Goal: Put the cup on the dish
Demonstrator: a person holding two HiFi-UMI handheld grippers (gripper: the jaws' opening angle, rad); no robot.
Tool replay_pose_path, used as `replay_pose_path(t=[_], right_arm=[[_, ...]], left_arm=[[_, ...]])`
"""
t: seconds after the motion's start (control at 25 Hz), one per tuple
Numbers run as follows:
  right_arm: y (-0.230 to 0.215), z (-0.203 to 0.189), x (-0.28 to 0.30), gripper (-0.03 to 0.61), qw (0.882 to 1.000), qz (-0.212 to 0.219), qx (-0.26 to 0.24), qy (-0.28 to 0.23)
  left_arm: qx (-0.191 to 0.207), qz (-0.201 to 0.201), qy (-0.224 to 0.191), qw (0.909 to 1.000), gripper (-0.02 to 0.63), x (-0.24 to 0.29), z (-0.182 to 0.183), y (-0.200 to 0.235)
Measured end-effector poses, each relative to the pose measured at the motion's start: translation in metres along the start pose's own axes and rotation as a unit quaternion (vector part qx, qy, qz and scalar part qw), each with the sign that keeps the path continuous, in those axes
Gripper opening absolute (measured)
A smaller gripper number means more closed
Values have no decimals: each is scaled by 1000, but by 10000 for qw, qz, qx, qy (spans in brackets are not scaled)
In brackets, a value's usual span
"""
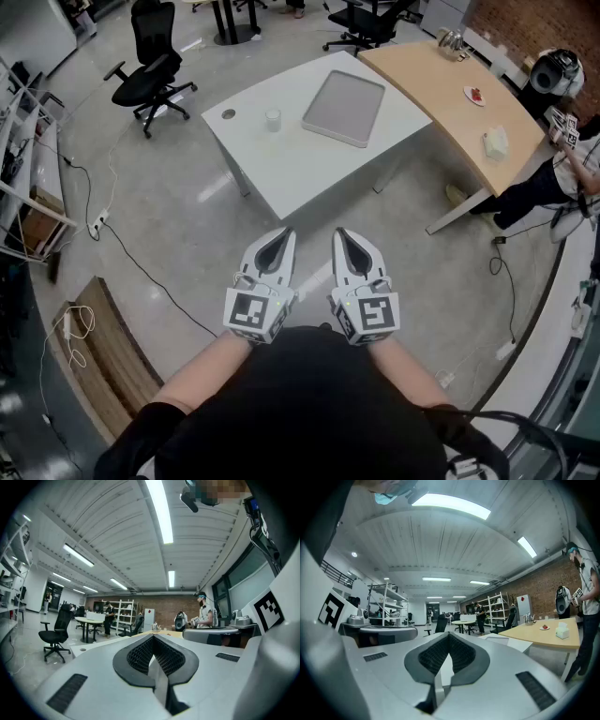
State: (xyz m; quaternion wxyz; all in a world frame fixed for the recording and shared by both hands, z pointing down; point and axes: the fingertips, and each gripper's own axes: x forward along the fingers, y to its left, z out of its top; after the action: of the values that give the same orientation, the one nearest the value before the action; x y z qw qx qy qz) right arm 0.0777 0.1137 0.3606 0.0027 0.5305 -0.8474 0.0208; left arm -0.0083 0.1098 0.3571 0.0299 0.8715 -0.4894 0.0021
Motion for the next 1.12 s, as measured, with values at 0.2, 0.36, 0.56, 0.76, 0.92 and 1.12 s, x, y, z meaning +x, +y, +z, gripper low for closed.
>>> replay_pose_path(t=[0.2, 0.36, 0.56, 0.76, 0.92, 1.12], right_arm=[[-1, -3, 4, 12, 10000, -34, -6, 44], [4, -2, 9, 12, 10000, -63, -17, 40], [12, 2, 17, 12, 9999, -114, -34, 12], [30, 3, 29, 12, 9998, -179, 79, 20], [41, 7, 45, 12, 9994, -249, 252, -67], [55, 2, 69, 12, 9991, -337, 244, -16]], left_arm=[[40, -85, -22, 10000, 5, 2, -8, 1], [22, -124, -17, 9999, 5, 0, -10, 6], [26, -198, -37, 9998, 5, -1, -6, 15], [12, -269, -25, 9996, 5, -10, -6, 35], [-5, -365, -43, 9993, 5, -12, -4, 56], [-17, -505, -70, 9987, 5, -12, -5, 78]])
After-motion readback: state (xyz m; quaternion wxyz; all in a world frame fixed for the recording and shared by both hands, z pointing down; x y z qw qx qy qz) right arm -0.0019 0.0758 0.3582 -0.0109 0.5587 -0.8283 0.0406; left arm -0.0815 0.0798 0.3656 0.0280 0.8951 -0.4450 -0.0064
